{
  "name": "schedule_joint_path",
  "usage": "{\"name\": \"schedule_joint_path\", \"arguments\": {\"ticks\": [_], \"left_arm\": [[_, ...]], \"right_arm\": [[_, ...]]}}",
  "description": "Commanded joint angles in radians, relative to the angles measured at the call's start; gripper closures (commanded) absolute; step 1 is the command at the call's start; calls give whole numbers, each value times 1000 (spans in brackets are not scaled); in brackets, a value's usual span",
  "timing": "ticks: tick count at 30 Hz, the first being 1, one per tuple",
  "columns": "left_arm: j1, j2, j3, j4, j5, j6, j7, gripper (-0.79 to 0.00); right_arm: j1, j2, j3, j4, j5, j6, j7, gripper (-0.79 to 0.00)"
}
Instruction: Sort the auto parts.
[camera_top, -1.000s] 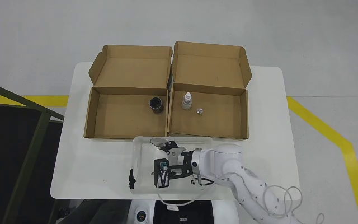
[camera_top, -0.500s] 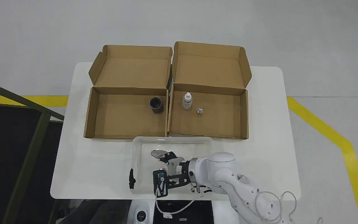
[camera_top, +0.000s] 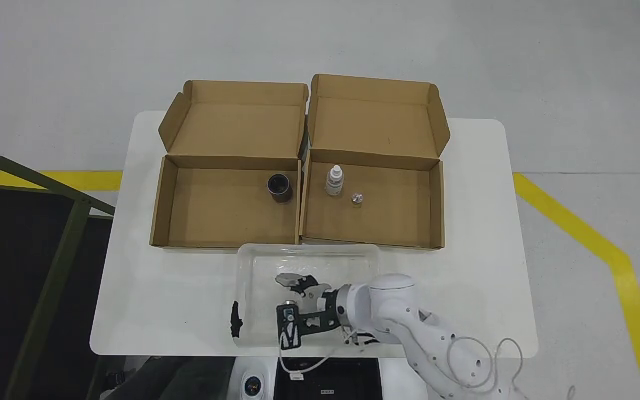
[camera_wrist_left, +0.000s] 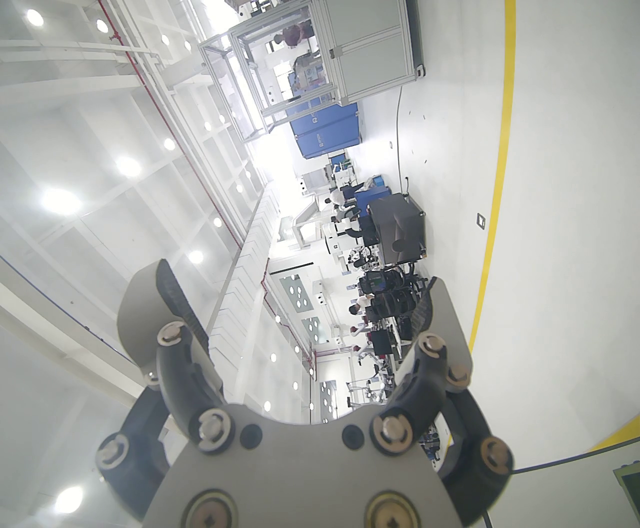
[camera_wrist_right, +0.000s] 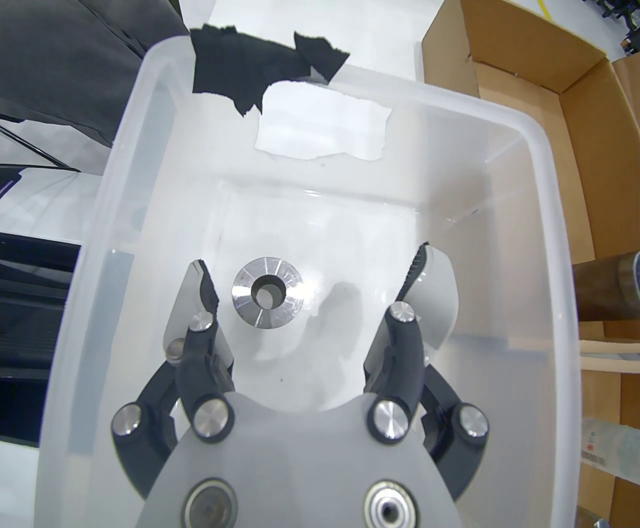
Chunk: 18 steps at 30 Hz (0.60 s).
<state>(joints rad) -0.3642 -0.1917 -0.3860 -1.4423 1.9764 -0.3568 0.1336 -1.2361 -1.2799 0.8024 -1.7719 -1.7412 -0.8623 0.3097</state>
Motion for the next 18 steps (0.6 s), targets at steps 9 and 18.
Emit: {"name": "schedule_joint_path", "arguments": {"ticks": [9, 18], "left_arm": [[0, 0, 0, 0, 0, 0, 0, -785], [0, 0, 0, 0, 0, 0, 0, -785]], "right_arm": [[13, 1, -18, 36, -3, 10, -1, -560], [40, -4, -49, 74, 5, 12, 5, -302]]}}
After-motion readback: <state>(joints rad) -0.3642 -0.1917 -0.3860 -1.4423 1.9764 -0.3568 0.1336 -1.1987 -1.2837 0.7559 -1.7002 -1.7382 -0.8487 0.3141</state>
